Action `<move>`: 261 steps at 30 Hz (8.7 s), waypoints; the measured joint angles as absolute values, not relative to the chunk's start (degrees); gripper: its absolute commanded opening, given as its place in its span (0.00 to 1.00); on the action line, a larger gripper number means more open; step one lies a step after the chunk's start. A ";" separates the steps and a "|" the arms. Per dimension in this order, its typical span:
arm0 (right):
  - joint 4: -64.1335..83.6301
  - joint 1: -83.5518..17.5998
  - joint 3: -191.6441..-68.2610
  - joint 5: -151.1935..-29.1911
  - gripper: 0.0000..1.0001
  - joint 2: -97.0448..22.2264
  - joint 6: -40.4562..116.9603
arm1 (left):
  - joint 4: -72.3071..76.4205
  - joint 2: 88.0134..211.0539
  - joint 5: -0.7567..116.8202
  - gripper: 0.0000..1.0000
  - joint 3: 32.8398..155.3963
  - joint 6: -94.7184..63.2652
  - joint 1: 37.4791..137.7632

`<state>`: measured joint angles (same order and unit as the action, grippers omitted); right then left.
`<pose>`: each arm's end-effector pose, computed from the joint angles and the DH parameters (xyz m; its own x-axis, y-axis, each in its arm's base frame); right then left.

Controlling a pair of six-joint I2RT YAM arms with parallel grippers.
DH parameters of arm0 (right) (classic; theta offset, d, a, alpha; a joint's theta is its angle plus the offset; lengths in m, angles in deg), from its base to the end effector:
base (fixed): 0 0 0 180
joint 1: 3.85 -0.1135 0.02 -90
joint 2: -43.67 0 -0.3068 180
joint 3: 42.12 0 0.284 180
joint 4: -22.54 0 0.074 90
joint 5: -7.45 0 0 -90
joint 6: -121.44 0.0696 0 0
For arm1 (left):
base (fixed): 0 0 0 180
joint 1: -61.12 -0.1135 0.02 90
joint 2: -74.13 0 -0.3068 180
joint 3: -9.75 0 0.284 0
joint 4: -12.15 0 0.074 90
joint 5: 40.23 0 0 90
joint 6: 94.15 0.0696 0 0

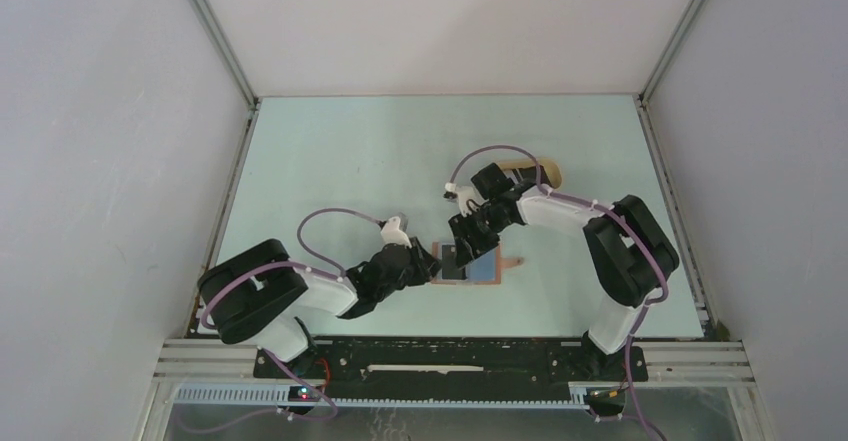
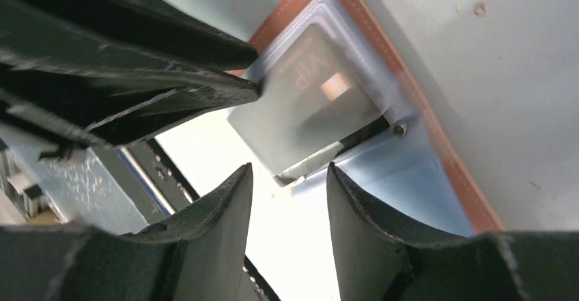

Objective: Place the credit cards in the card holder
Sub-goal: Insert the credit card into the card holder, then pick up the credit card from the storage box.

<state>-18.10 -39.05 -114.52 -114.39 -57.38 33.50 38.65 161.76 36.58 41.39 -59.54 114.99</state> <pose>0.2854 0.2462 0.1539 -0.7869 -0.5177 -0.3357 -0.6143 0.6056 0.5059 0.1836 -0.2245 0.1148 -0.7157 -0.3787 -0.5868 0.1412 0.7444 -0.6526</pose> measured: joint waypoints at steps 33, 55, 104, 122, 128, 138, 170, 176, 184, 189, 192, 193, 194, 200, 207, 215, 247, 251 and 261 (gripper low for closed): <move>-20.73 -20.25 -133.28 -97.64 0.76 -51.40 15.01 | 39.92 144.52 43.66 0.95 50.16 -19.17 107.14; -23.76 -27.90 -146.35 -70.17 0.58 -75.09 17.85 | 47.31 152.32 47.03 0.98 49.65 -20.57 106.94; -27.94 -19.18 -146.50 -81.01 0.63 -72.66 17.42 | 47.46 152.32 47.40 0.99 49.65 -20.66 106.94; -29.14 -21.72 -147.09 -85.58 0.65 -75.61 17.70 | 47.55 152.32 47.46 0.99 49.63 -20.66 106.94; -29.25 -22.35 -147.16 -81.95 0.58 -76.38 17.74 | 48.11 152.28 47.51 0.99 48.95 -20.66 106.94; -29.27 -20.82 -147.16 -81.43 0.40 -75.55 17.74 | 48.75 152.12 47.95 0.99 48.93 -20.66 106.94; -29.05 -14.05 -146.54 -79.37 0.24 -70.37 17.22 | 48.75 152.12 48.54 1.00 48.93 -20.66 106.94; -29.36 -12.06 -146.37 -81.40 0.10 -70.37 17.24 | 48.75 152.12 48.54 1.00 48.93 -20.66 106.94; -29.80 -8.71 -146.37 -89.71 0.00 -70.37 16.96 | 48.77 152.19 50.96 1.00 49.00 -20.59 106.62; -30.71 -5.87 -146.22 -97.86 0.00 -70.10 14.77 | 48.88 156.23 58.76 0.98 52.47 -21.18 104.80; -31.17 -5.02 -146.17 -101.47 0.00 -69.91 13.15 | 48.64 160.50 62.61 0.91 58.20 -22.63 104.06; -31.35 -4.78 -146.19 -102.63 0.00 -69.89 12.45 | 48.40 161.68 63.55 0.90 60.27 -23.22 103.93; -31.68 -4.67 -146.19 -103.70 0.00 -69.89 11.86 | 48.09 162.72 64.16 0.88 62.09 -23.57 103.82; -32.64 -5.78 -146.19 -108.68 0.00 -69.89 8.50 | 46.58 169.72 68.43 0.79 71.07 -27.87 102.25; -31.33 -5.70 -145.10 -113.71 0.00 -68.66 8.21 | 43.72 179.51 71.75 0.78 79.66 -37.03 98.49; -31.09 -2.20 -144.97 -125.05 0.00 -67.66 9.72 | 39.57 189.02 72.64 0.79 95.81 -46.19 97.35; -29.03 5.84 -144.97 -148.79 0.00 -72.84 22.05 | 44.88 213.74 82.15 0.37 118.87 -61.14 96.76; -29.05 5.93 -144.97 -149.82 0.00 -72.95 22.53 | 44.90 215.64 83.20 0.31 122.15 -62.21 96.78; -29.38 6.59 -145.41 -149.05 0.04 -74.69 22.66 | 45.34 217.94 86.24 0.00 126.24 -63.83 96.85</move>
<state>-29.38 6.59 -145.41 -149.05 -74.69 22.66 45.34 217.94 86.24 126.24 -63.83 96.85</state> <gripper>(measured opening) 0.007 0.014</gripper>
